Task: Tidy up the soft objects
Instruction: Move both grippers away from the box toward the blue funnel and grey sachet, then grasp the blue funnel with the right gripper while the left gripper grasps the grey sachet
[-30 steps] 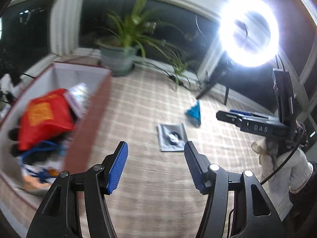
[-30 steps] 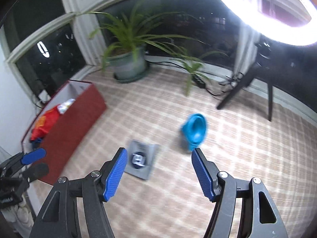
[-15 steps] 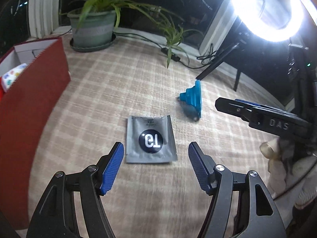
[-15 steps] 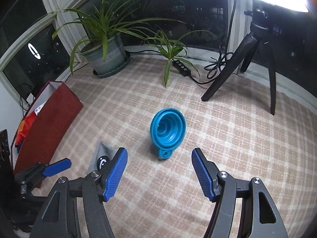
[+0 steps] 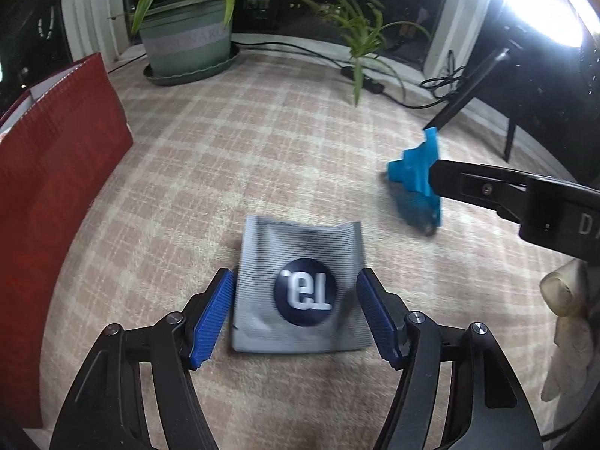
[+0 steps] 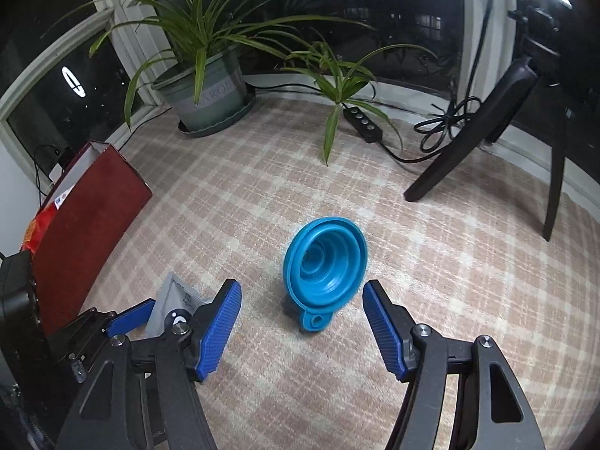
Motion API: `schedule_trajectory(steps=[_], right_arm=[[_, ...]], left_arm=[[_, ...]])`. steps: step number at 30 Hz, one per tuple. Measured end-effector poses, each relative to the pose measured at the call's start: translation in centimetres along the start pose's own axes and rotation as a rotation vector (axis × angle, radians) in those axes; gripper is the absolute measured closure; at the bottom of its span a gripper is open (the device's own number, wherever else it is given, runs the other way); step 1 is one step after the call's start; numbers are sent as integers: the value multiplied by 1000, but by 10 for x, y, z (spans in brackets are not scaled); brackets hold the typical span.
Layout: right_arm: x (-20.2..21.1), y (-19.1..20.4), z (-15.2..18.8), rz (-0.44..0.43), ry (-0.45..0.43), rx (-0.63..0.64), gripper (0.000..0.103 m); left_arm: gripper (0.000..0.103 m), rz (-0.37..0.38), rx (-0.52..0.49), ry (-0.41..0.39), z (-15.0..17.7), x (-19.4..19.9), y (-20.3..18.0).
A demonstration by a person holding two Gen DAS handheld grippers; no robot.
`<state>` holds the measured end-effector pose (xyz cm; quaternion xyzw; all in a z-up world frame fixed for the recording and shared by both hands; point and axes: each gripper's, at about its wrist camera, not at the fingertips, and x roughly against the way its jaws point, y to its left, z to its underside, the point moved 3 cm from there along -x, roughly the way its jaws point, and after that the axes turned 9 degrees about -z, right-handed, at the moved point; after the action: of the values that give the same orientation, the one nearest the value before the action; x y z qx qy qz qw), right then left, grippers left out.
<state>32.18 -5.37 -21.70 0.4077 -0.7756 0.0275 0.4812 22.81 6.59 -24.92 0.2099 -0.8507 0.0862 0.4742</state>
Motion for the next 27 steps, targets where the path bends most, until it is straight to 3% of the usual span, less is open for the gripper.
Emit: schedule_trajectory(steps=[12, 18, 20, 23, 26, 27], right_arm=[[-19, 1, -10, -21, 3, 13, 41], [-26, -2, -8, -30, 15, 13, 50], [-30, -2, -6, -25, 23, 17, 57], [-34, -6, -3, -22, 31, 9, 63], [-34, -11, -2, -19, 23, -2, 70], [-33, -13, -2, -21, 21, -7, 71]], left_arm=[[23, -62, -39, -41, -1, -12, -4], [17, -51, -4, -38, -9, -17, 6], [17, -51, -12, -36, -10, -19, 4], [24, -62, -23, -47, -8, -18, 0], [39, -41, -39, -59, -8, -17, -3], [49, -44, -43, -66, -8, -15, -4]])
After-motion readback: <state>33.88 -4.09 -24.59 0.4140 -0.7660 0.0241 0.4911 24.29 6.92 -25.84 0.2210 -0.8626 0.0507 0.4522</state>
